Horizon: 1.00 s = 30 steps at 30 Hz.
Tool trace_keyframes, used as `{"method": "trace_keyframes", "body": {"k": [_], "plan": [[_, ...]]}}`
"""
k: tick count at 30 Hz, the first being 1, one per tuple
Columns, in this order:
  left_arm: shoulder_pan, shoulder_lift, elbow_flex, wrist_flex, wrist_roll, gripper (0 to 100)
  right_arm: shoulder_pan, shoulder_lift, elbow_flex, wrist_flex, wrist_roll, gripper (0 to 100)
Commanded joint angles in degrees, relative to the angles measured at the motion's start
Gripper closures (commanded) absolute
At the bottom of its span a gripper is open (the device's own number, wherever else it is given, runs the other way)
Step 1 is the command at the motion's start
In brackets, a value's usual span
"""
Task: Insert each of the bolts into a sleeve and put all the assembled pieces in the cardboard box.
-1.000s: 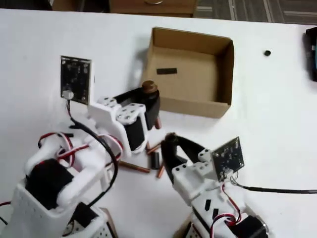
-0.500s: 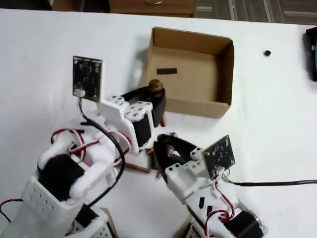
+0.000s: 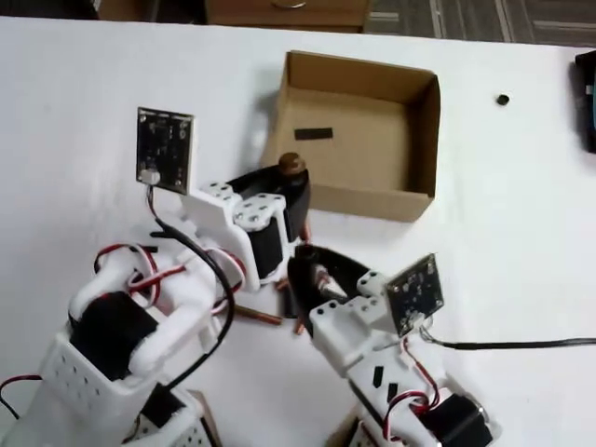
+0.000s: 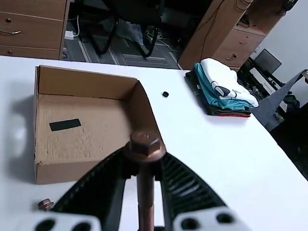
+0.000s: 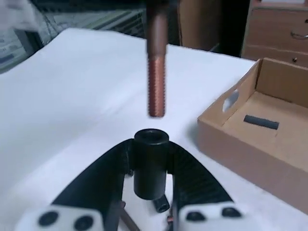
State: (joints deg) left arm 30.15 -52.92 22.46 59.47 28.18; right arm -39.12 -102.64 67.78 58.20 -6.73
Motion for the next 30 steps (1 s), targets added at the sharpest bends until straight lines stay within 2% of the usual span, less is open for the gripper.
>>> {"method": "trace_keyframes", "body": {"k": [1, 21, 25, 30], "plan": [[0.09, -1.14, -0.40, 0.53, 0.35, 98, 0.40, -0.40, 0.09, -2.15, 0.00, 97.9], [0.35, -1.14, 2.77, 0.18, 0.70, 98, 0.22, -0.40, 0.09, -4.44, -0.18, 97.9], [0.44, -1.14, 2.95, 0.18, 0.70, 98, -1.80, -0.40, 0.09, -4.53, -0.18, 97.9], [1.93, -1.23, 2.59, 2.46, 0.70, 98, -1.80, -0.31, 0.44, -4.53, -0.09, 97.9]]}}
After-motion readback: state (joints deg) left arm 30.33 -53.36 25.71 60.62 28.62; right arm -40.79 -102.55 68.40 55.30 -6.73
